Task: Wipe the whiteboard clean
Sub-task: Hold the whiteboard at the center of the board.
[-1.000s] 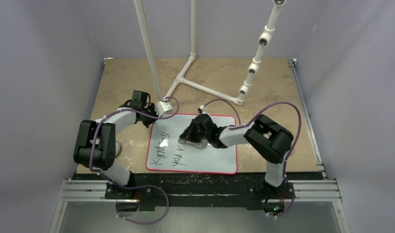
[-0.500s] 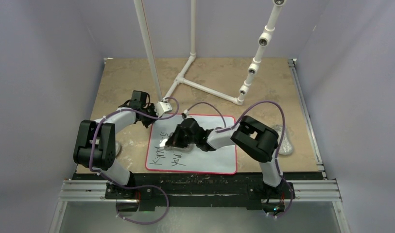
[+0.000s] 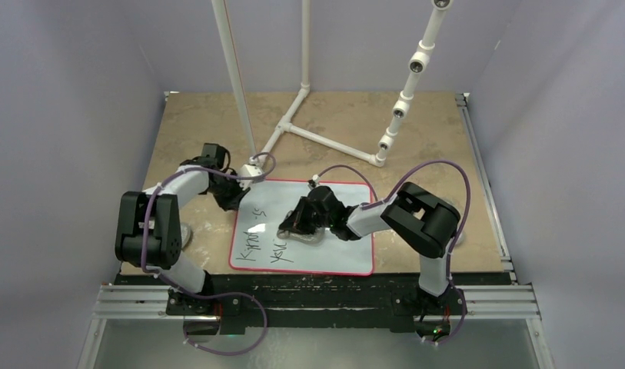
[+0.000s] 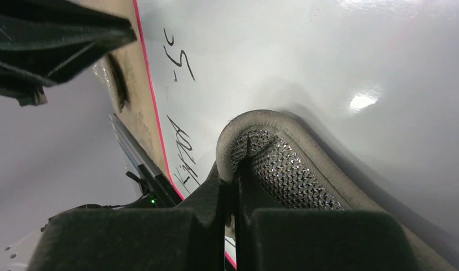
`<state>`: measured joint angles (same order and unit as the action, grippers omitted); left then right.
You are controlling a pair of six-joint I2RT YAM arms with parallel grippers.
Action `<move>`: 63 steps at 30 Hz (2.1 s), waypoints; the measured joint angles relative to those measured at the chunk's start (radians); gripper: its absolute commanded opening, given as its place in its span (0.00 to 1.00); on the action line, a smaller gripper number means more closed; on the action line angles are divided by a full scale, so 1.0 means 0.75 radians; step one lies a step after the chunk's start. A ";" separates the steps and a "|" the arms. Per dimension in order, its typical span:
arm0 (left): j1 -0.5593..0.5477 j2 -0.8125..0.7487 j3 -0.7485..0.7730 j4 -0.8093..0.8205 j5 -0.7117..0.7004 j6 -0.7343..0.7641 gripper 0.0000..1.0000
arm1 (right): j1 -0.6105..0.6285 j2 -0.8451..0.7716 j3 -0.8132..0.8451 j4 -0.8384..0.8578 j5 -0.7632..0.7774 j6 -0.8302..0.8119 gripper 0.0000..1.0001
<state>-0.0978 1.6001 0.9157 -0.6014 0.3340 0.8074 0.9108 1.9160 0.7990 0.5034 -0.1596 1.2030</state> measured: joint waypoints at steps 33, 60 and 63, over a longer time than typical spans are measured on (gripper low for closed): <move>0.066 0.140 0.032 -0.394 0.335 -0.096 0.25 | -0.055 -0.083 -0.150 0.077 0.025 0.073 0.00; -0.047 0.081 -0.004 -0.269 0.110 -0.354 0.01 | 0.037 0.043 0.036 0.041 0.064 0.016 0.00; -0.048 0.069 -0.015 -0.256 0.108 -0.353 0.00 | -0.046 -0.031 -0.091 0.087 0.014 0.017 0.00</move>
<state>-0.1341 1.6516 0.9043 -0.7933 0.4149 0.5426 0.8761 1.8931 0.7307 0.5690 -0.1493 1.2160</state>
